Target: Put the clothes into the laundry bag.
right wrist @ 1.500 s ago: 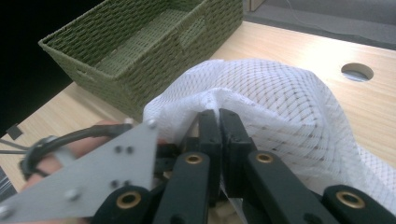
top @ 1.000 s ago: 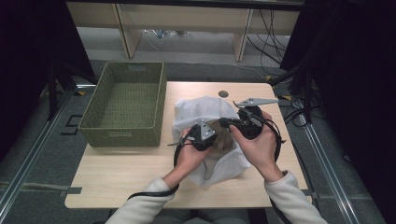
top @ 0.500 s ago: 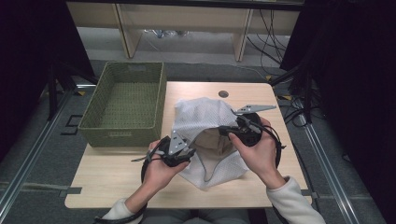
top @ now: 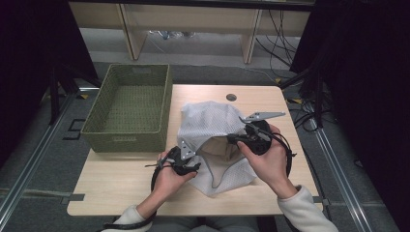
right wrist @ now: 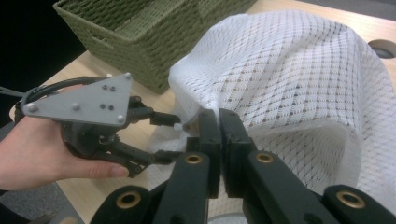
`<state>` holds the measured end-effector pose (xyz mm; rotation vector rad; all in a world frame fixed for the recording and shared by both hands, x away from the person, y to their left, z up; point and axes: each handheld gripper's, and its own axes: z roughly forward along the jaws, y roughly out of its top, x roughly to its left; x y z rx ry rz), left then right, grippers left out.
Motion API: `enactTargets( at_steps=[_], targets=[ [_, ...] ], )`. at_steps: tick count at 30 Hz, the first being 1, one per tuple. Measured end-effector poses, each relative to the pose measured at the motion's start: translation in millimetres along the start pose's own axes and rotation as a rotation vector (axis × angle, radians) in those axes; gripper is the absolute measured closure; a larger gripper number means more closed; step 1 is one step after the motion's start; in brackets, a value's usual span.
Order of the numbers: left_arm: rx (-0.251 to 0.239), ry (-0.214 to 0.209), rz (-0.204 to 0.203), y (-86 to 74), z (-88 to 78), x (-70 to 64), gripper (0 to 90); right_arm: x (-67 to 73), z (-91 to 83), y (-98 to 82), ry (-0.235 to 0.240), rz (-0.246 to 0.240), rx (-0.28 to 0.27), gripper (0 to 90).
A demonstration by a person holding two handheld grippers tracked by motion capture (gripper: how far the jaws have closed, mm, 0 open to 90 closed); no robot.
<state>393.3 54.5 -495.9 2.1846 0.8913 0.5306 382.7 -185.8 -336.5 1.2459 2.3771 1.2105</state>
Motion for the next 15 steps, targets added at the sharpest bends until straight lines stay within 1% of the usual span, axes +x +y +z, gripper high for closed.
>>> enactTargets(
  at_steps=[1,2,3,4,5,7,8,10,11,14,15],
  targets=[
    [0.017,-0.008,-0.001,-1.8,3.0,-2.2,45.7,-1.3,1.6,-1.8,-0.007,-0.001,0.003,89.6],
    [0.029,-0.004,0.0,-2.4,3.1,-2.8,47.3,-2.8,3.0,-2.4,-0.005,-0.015,-0.01,89.6],
    [0.029,0.001,-0.002,-2.9,3.9,-3.0,48.7,-1.6,1.6,-2.4,0.001,0.004,0.012,89.6],
    [0.029,0.001,-0.002,-2.9,3.9,-3.0,51.1,-1.6,1.6,-2.4,0.001,0.004,0.012,89.6],
    [0.027,-0.013,-0.03,-4.1,4.7,-4.0,52.6,-2.7,1.0,-1.9,0.002,-0.022,0.0,89.6],
    [0.024,-0.016,-0.024,-4.3,3.1,-4.1,53.7,-2.2,0.9,-1.9,0.01,-0.017,-0.002,89.6],
    [0.025,-0.013,-0.018,-4.5,3.2,-4.2,54.8,-2.0,0.5,-1.8,-0.001,-0.019,0.002,89.6],
    [0.021,-0.015,-0.022,-5.3,2.8,-5.0,56.2,-2.7,1.7,-2.0,0.0,-0.023,0.001,89.6],
    [0.024,-0.017,-0.041,-6.1,3.5,-6.3,58.0,-1.1,1.3,-2.3,-0.001,0.001,0.01,89.6],
    [0.033,-0.015,-0.031,-6.7,5.1,-6.2,64.1,-1.3,1.6,-2.5,0.0,0.0,0.009,89.6],
    [0.04,-0.002,-0.001,-6.8,6.1,-6.3,66.5,-2.1,2.8,-2.6,0.001,-0.01,0.008,89.6]
  ],
)
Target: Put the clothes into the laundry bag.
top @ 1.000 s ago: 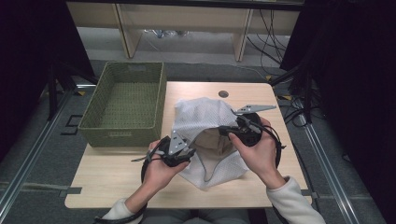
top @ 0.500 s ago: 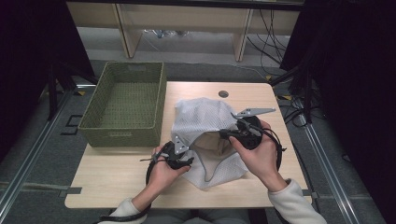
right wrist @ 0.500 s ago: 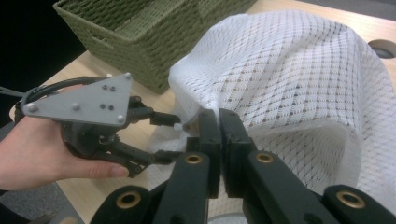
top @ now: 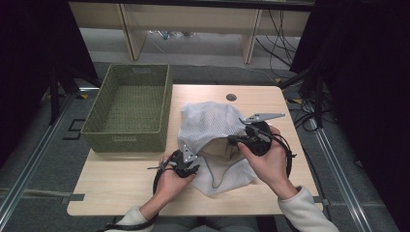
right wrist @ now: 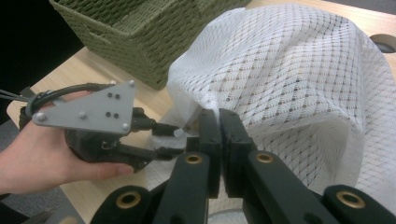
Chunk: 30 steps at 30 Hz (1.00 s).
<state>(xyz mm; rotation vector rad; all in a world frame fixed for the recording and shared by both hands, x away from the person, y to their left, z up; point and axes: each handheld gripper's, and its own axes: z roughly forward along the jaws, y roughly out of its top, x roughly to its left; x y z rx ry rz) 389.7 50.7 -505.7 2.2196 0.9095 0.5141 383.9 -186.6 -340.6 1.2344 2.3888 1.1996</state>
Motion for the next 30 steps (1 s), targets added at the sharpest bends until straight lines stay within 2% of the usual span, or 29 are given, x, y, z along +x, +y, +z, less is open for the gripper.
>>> enactTargets(
  at_steps=[2,3,4,5,6,7,8,10,11,12,13,14,15,16,17,19,20,21,22,24,25,26,27,28,29,30],
  targets=[
    [0.001,-0.005,-0.01,-0.3,1.6,-1.0,71.7,-0.2,1.4,-0.6,-0.002,-0.016,0.0,89.6],
    [0.004,-0.004,-0.007,-0.2,2.2,-1.1,74.6,1.2,0.9,-1.3,-0.002,0.001,0.01,89.6],
    [0.002,-0.008,-0.003,-0.3,3.9,0.5,77.5,2.6,3.4,-2.6,-0.011,0.013,-0.012,89.6],
    [-0.003,-0.029,-0.016,-1.0,4.4,1.0,81.6,1.6,2.6,-2.6,-0.005,-0.002,0.011,89.6],
    [-0.005,-0.03,-0.013,-1.2,4.6,3.0,84.3,0.6,3.0,-3.0,-0.005,-0.011,0.014,89.6],
    [-0.012,-0.039,-0.028,-1.6,5.3,5.2,86.3,1.6,2.9,-3.5,-0.002,0.007,0.023,89.6],
    [-0.012,-0.039,-0.028,-1.6,5.3,5.2,86.8,0.8,3.4,-3.7,-0.001,0.0,0.023,89.6],
    [-0.03,-0.051,-0.066,-1.5,1.0,10.9,87.3,1.4,3.7,-4.7,-0.008,0.012,0.034,89.6],
    [-0.035,-0.049,-0.059,-1.1,-2.2,12.0,87.5,1.5,4.4,-5.3,-0.003,0.022,0.033,89.6],
    [-0.012,-0.058,-0.006,-0.4,-7.3,15.5,87.6,0.4,4.8,-5.8,0.006,0.025,0.03,89.6],
    [-0.016,-0.06,-0.009,-0.3,-10.3,15.7,87.8,0.0,4.7,-6.0,-0.008,0.017,0.026,89.6],
    [-0.05,-0.046,-0.038,-0.4,-11.3,14.2,88.6,0.0,5.2,-6.5,-0.01,0.023,0.025,89.6],
    [-0.05,-0.046,-0.038,-0.4,-11.3,14.2,88.7,0.0,5.2,-6.5,-0.01,0.023,0.025,89.6],
    [-0.074,-0.054,-0.078,-0.9,-17.2,13.6,88.7,-1.4,6.4,-7.2,-0.008,0.01,0.023,89.6],
    [-0.08,-0.045,-0.057,-1.0,-20.5,16.1,88.7,-1.0,6.2,-7.3,-0.007,0.015,0.029,89.6],
    [-0.075,-0.046,-0.068,-1.9,-23.8,16.6,88.9,-0.2,6.4,-7.8,-0.011,0.022,0.029,89.6],
    [-0.089,-0.04,-0.07,-2.5,-26.3,17.2,88.9,-1.2,7.0,-8.0,-0.003,0.015,0.045,89.6],
    [-0.094,-0.032,-0.06,-3.4,-28.9,18.5,88.9,-1.2,7.0,-8.0,-0.003,0.015,0.045,89.6],
    [-0.098,-0.039,-0.078,-5.7,-33.6,18.8,88.9,-1.7,8.2,-9.0,-0.007,0.011,0.049,89.6],
    [-0.102,-0.038,-0.08,-7.9,-38.9,20.3,88.9,-1.0,9.6,-10.4,-0.013,0.022,0.039,89.6],
    [-0.112,-0.036,-0.09,-9.5,-40.9,20.5,88.9,-1.5,9.0,-10.7,-0.01,0.018,0.055,89.6],
    [-0.109,-0.028,-0.074,-10.7,-44.2,22.2,88.9,-1.5,8.9,-11.1,-0.009,0.019,0.063,89.6],
    [-0.111,-0.037,-0.096,-12.6,-46.8,22.2,88.9,-1.0,12.2,-13.0,-0.016,0.027,0.039,89.6],
    [-0.12,-0.028,-0.086,-14.5,-48.9,23.9,88.9,-3.6,12.2,-13.1,-0.013,-0.001,0.059,89.6],
    [-0.124,-0.036,-0.109,-17.0,-51.0,23.4,88.9,-2.9,14.5,-14.7,-0.012,0.007,0.056,89.6],
    [-0.11,-0.026,-0.087,-19.3,-53.8,26.1,88.8,-3.7,15.1,-15.8,-0.008,0.002,0.076,89.6]
  ],
)
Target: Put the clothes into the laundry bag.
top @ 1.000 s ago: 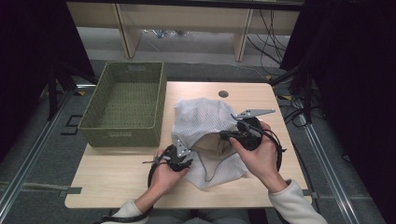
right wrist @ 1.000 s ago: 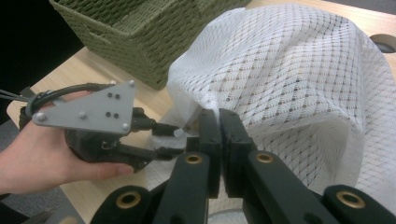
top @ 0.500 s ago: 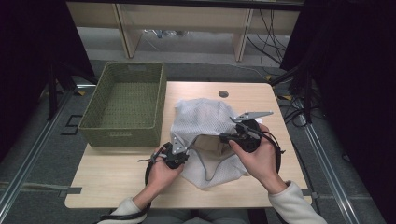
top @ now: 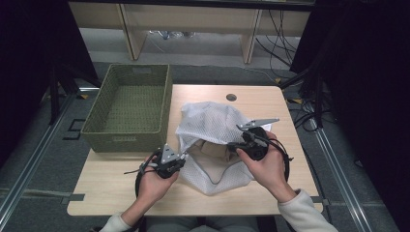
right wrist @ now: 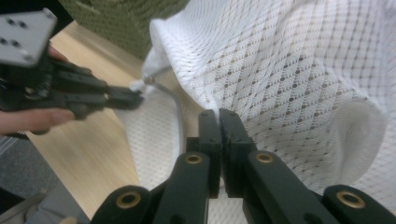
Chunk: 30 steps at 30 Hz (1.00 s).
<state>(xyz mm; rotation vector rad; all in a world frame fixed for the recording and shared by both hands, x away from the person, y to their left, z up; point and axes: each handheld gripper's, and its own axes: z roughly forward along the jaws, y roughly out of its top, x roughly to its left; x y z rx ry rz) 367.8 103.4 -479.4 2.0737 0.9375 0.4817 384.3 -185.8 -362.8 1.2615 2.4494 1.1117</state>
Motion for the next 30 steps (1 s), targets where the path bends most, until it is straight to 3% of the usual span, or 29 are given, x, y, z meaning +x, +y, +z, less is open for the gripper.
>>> enactTargets(
  at_steps=[1,2,5,7,8,13,14,18,19,22,24,25,26,30],
  targets=[
    [0.0,0.0,0.0,0.0,0.0,0.0,88.8,0.0,0.0,0.0,0.0,0.0,0.0,89.6],
    [-0.008,0.001,-0.044,-5.0,-3.6,1.1,88.9,-0.7,3.3,-2.4,0.003,0.004,0.024,89.6],
    [-0.019,-0.009,-0.059,-9.9,-6.3,4.1,88.8,-2.7,7.7,-5.3,-0.008,0.001,0.025,89.6],
    [-0.025,-0.013,-0.077,-14.3,-8.5,6.3,88.8,-5.2,12.1,-8.1,-0.002,-0.001,0.049,89.6],
    [-0.039,-0.018,-0.107,-18.4,-8.4,7.3,88.8,-7.2,17.4,-11.2,-0.012,0.011,0.077,89.6],
    [-0.035,-0.026,-0.111,-24.3,-7.0,8.6,88.7,-14.5,30.8,-18.3,-0.015,0.035,0.136,89.6],
    [-0.035,-0.035,-0.131,-26.4,-5.0,7.4,88.7,-18.8,36.2,-21.5,-0.013,0.039,0.172,89.6],
    [-0.012,-0.027,-0.1,-28.8,-3.9,7.9,88.7,-26.2,48.2,-29.9,-0.025,0.056,0.222,89.6],
    [-0.011,-0.029,-0.099,-29.4,-3.7,7.8,88.7,-28.5,50.9,-32.2,-0.018,0.042,0.229,89.6],
    [-0.005,-0.033,-0.112,-31.3,-2.9,6.8,88.7,-31.4,57.0,-37.6,-0.03,0.075,0.261,89.6],
    [-0.008,-0.031,-0.102,-32.7,-1.9,5.8,88.7,-34.2,59.3,-39.6,-0.043,0.07,0.276,89.6],
    [0.012,-0.039,-0.111,-33.1,-1.9,5.4,88.7,-34.2,60.6,-40.7,-0.041,0.085,0.283,89.6],
    [0.012,-0.036,-0.102,-33.5,-1.8,5.2,88.7,-37.8,62.7,-41.8,-0.042,0.057,0.282,89.6],
    [-0.001,-0.028,-0.097,-34.8,-0.4,4.4,88.6,-41.8,69.8,-46.0,-0.057,0.061,0.303,89.6]
  ],
)
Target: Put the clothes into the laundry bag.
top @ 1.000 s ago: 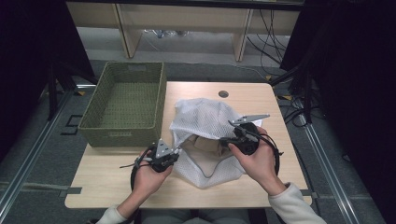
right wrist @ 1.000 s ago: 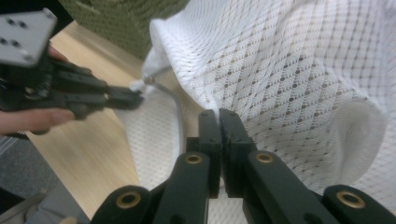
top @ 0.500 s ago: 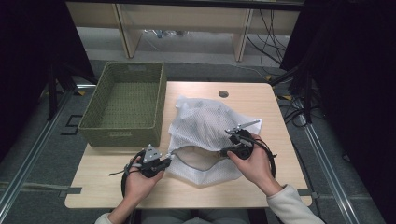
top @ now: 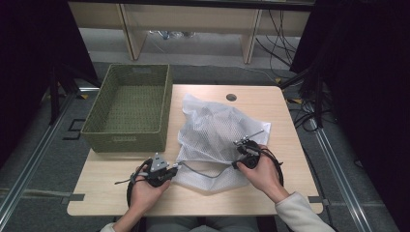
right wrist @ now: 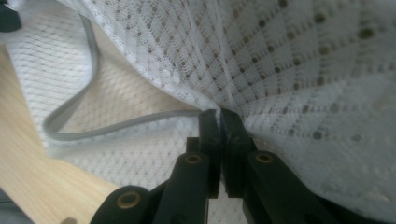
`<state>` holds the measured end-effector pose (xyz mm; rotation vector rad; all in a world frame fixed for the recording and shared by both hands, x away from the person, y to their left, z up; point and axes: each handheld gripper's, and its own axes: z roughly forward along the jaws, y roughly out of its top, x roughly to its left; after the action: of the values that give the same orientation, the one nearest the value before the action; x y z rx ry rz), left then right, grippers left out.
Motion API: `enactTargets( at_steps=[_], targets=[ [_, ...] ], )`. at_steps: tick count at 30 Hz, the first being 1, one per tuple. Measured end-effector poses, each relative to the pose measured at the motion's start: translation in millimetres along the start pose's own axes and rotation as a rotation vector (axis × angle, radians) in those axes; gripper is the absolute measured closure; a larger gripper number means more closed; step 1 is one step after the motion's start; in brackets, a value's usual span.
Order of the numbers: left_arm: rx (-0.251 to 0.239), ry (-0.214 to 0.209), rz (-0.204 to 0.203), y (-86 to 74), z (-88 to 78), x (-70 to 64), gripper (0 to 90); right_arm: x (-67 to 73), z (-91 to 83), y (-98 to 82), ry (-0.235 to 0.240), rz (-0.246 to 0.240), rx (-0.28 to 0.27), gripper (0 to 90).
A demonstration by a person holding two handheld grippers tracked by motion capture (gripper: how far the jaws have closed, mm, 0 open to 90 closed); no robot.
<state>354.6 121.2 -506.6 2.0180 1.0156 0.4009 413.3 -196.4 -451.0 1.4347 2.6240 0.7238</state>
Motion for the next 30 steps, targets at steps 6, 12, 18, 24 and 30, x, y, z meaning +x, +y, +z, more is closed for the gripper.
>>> enactTargets(
  at_steps=[6,12,18,24,30],
  targets=[
    [0.017,0.01,0.008,-4.5,3.8,0.7,87.5,4.0,4.5,0.0,0.003,-0.004,0.002,88.9],
    [0.026,0.025,0.013,-5.6,3.0,2.7,84.2,8.4,-4.0,0.5,0.022,0.0,-0.024,84.5],
    [0.01,0.027,0.015,-6.7,1.2,3.1,79.5,19.6,-30.1,5.4,0.034,-0.022,-0.096,80.3],
    [0.022,0.034,0.009,-7.3,-1.3,5.6,70.9,27.1,-54.9,14.0,0.027,-0.025,-0.199,77.3],
    [0.007,0.05,-0.011,-9.5,-5.6,8.2,61.8,29.2,-65.3,23.4,0.028,-0.007,-0.239,77.3]
  ],
)
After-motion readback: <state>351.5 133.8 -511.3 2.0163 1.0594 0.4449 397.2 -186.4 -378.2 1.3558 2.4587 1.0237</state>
